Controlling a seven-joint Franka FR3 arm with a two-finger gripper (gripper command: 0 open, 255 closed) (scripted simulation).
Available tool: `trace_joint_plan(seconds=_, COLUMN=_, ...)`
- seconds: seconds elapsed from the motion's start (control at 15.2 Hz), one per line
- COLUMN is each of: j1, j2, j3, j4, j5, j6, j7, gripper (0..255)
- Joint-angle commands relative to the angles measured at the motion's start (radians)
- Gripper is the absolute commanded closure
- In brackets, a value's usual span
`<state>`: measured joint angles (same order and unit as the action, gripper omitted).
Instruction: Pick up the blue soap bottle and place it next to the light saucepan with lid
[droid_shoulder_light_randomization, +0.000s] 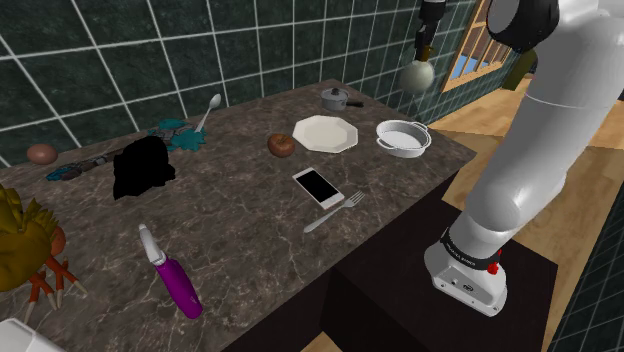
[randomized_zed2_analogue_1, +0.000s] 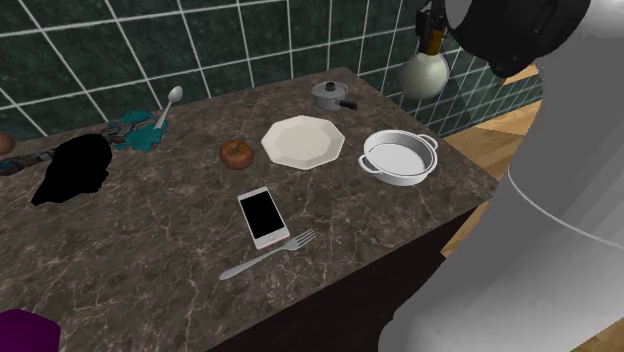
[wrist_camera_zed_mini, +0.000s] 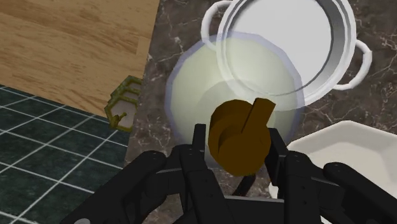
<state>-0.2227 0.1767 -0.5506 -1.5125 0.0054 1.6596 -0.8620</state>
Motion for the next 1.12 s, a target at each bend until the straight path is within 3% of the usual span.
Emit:
trace_joint_plan(seconds=0.0, j1=-0.047, j2=0.102, j3=-0.013, j4=0.109, j5=0.055, j6=-0.017, j7=-0.055, gripper=255)
trace_joint_plan(seconds=0.26, j1=-0.167, j2=0.31, j3=-0.007, j4=0.376, j5=0.158, j6=-0.092, j7=-0.126, gripper=255)
trace_joint_plan(seconds=0.33, j1=-0.221, j2=0.396, j3=0.001, j4=0.503, j5=0.196, j6=-0.135, j7=-0.142, gripper=255)
trace_joint_plan(seconds=1.06, j1=-0.175, j2=0.353, j3=0.004, j4=0.28, j5=0.176, j6=0.042, j7=-0.139, gripper=255)
